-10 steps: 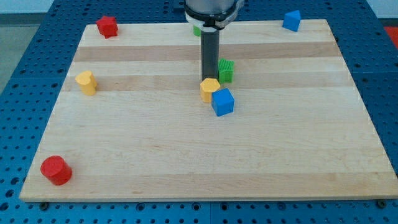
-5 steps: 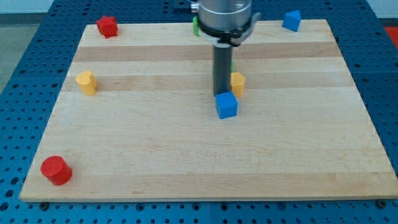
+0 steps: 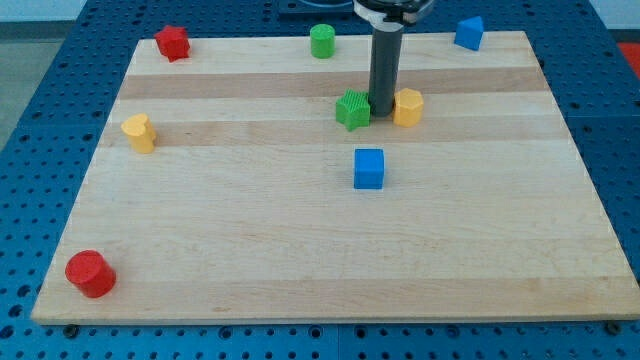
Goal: Drag the hexagon to the center right of the board
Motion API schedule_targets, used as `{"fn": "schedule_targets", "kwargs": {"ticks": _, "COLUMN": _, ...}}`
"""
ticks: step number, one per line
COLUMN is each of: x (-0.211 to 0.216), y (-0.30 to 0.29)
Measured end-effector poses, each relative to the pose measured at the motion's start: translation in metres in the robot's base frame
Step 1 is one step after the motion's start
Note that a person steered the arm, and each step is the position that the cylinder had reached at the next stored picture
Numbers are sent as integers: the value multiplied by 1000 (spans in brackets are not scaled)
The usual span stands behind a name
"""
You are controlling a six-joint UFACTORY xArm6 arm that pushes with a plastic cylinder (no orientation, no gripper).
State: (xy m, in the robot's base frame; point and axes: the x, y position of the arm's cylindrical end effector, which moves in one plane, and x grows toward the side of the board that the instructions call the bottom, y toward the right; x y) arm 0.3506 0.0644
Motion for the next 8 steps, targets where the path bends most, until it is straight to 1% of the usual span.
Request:
{"fn": "schedule_targets", "kwargs": {"ticks": 1, "x": 3, "y": 14}}
{"fn": "schedule_targets", "kwargs": {"ticks": 3, "x": 26, "y": 64}}
{"fn": "schedule_targets", "kwargs": {"ticks": 4, "x": -1, "y": 51}}
{"fn": "schedule_targets", "kwargs": {"ticks": 5, "x": -42, "y": 39}}
{"fn": "schedule_targets", "kwargs": {"ticks": 6, "x": -37, "y": 58}}
{"fn": "schedule_targets", "kwargs": {"ticks": 8, "x": -9, "y": 67}}
